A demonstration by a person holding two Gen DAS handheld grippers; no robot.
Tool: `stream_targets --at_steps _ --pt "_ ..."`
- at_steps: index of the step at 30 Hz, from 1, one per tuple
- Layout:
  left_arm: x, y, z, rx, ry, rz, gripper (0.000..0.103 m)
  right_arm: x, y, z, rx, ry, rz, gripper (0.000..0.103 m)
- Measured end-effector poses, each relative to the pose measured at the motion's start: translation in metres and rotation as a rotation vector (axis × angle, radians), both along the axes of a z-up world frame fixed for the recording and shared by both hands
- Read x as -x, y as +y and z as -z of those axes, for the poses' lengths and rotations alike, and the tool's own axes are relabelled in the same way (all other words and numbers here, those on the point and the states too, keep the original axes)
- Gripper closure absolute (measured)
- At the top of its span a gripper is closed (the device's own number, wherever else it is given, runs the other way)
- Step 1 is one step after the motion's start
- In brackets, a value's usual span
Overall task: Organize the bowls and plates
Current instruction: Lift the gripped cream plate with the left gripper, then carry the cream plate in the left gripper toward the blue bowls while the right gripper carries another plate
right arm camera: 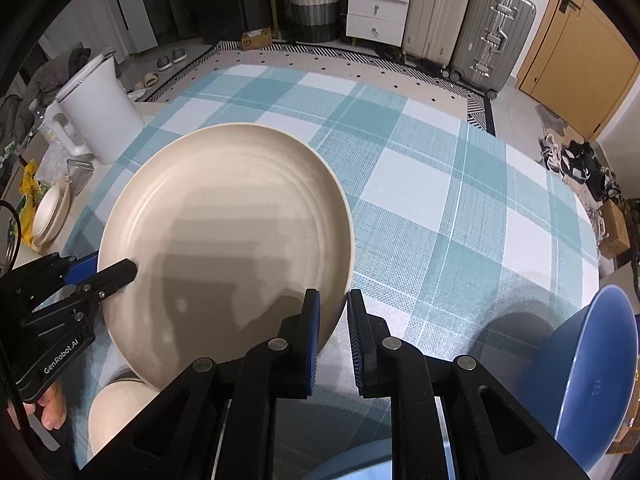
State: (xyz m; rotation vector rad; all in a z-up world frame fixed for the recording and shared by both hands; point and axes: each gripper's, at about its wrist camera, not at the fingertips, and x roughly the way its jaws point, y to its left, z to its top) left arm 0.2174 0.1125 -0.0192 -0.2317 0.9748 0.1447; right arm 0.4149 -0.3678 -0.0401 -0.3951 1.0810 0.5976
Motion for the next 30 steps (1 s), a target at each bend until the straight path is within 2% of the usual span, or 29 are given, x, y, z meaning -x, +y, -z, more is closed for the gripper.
stream_targets --at_steps 17,30 --pt "0.058 -0.013 -0.047 -0.025 -0.076 -0.009 0.084 0.044 -0.009 -0.04 -0.052 -0.075 -0.007 0.089" --pt "0.097 -0.034 -0.059 -0.033 -0.099 0.0 0.084 0.08 -0.025 -0.051 -0.082 -0.11 -0.005 0.089"
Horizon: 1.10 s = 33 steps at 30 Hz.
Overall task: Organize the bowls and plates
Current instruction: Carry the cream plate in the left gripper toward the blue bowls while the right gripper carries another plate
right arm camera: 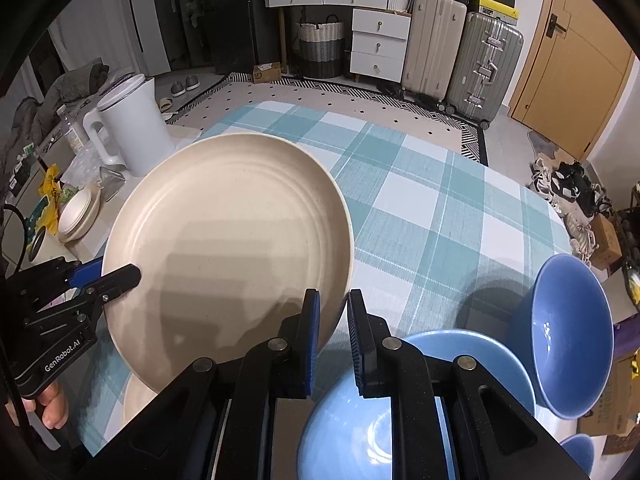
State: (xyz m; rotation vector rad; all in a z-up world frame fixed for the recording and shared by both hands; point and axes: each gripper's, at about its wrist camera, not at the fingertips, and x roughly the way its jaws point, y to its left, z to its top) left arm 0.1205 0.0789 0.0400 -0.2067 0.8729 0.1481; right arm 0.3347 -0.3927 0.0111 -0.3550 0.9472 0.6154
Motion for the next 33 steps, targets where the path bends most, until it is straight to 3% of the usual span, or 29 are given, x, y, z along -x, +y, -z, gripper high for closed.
stream_targets --at_steps 33 --pt "0.059 -0.014 0.0 -0.001 -0.029 0.022 0.084 0.065 -0.025 -0.005 -0.068 -0.027 -0.011 0.088"
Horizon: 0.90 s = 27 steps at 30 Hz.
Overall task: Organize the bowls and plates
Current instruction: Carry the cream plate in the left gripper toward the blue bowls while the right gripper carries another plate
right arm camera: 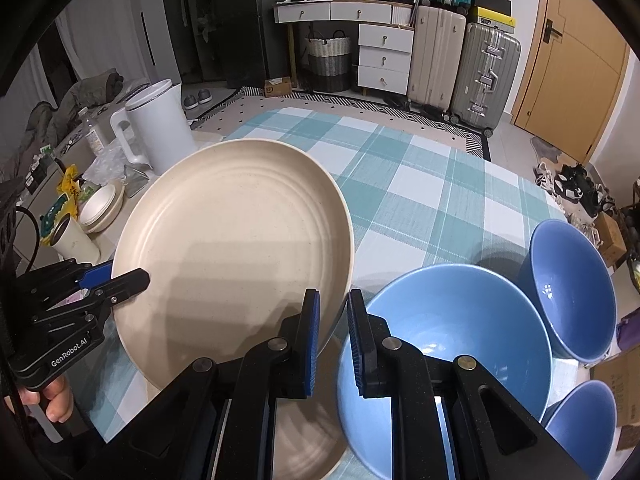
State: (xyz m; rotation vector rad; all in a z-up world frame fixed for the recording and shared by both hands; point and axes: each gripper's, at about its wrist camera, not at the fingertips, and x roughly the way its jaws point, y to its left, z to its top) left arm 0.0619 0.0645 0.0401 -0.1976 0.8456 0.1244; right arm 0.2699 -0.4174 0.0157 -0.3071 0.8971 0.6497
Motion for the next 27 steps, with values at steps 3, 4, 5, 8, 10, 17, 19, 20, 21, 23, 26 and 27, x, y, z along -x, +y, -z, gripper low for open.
stream_targets --at_steps 3,4,5,8,10,17,19,20,21,23,26,27 --pt "0.004 0.0 0.001 0.002 -0.001 0.002 0.084 0.004 -0.002 0.0 -0.007 0.0 0.002 0.088" --pt "0.005 0.0 0.002 0.003 0.0 0.002 0.084 0.005 -0.002 0.001 -0.008 0.0 0.003 0.088" --pt "0.007 0.0 0.003 0.004 0.0 0.003 0.084 0.007 -0.002 0.001 -0.01 0.001 0.004 0.088" --pt "0.009 0.0 0.004 0.006 0.001 0.005 0.084 0.011 -0.003 0.001 -0.015 0.003 0.006 0.088" --pt "0.01 0.001 0.004 0.005 0.0 0.005 0.084 0.014 -0.003 0.001 -0.016 0.002 0.004 0.088" --pt "0.015 0.003 0.007 0.006 -0.002 0.009 0.084 0.022 -0.004 0.002 -0.019 0.0 0.004 0.088" --pt "0.017 0.003 0.009 0.007 -0.002 0.012 0.084 0.023 -0.004 0.002 -0.019 -0.001 0.004 0.088" --pt "0.018 0.003 0.01 0.007 -0.001 0.015 0.084 0.024 -0.004 0.002 -0.021 -0.001 0.005 0.088" --pt "0.02 0.002 0.009 0.005 -0.001 0.017 0.084 0.026 -0.005 0.002 -0.022 -0.001 0.006 0.088" --pt "0.022 0.001 0.01 0.003 -0.001 0.021 0.084 0.027 -0.005 0.003 -0.026 0.001 0.008 0.088" --pt "0.024 -0.001 0.012 0.004 0.003 0.027 0.084 0.033 -0.009 0.005 -0.031 0.002 0.011 0.088" --pt "0.025 -0.002 0.012 0.002 0.004 0.029 0.084 0.034 -0.011 0.005 -0.033 0.003 0.013 0.088"
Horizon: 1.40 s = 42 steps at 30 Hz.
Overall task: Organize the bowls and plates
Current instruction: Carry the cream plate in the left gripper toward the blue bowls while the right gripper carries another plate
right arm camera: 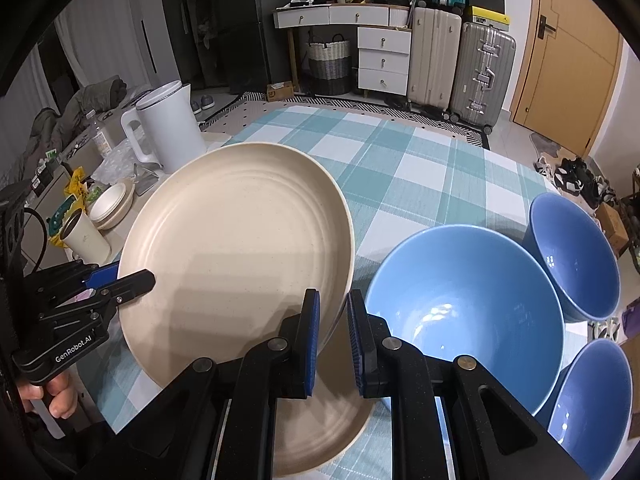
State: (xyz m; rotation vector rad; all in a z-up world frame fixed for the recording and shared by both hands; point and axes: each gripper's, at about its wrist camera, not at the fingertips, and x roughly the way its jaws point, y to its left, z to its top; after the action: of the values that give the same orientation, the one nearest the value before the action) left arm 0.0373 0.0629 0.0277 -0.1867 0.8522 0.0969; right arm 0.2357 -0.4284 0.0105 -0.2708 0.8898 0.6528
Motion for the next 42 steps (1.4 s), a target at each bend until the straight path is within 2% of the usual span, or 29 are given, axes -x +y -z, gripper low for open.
stream_targets --at_steps 28,42 --pt "0.024 -0.017 0.021 -0.002 0.039 0.048 0.083 0.032 -0.03 0.02 -0.049 0.033 0.033 0.088" --pt "0.025 -0.031 0.033 -0.033 0.078 0.072 0.083 0.044 -0.045 0.034 -0.051 0.055 0.056 0.088"
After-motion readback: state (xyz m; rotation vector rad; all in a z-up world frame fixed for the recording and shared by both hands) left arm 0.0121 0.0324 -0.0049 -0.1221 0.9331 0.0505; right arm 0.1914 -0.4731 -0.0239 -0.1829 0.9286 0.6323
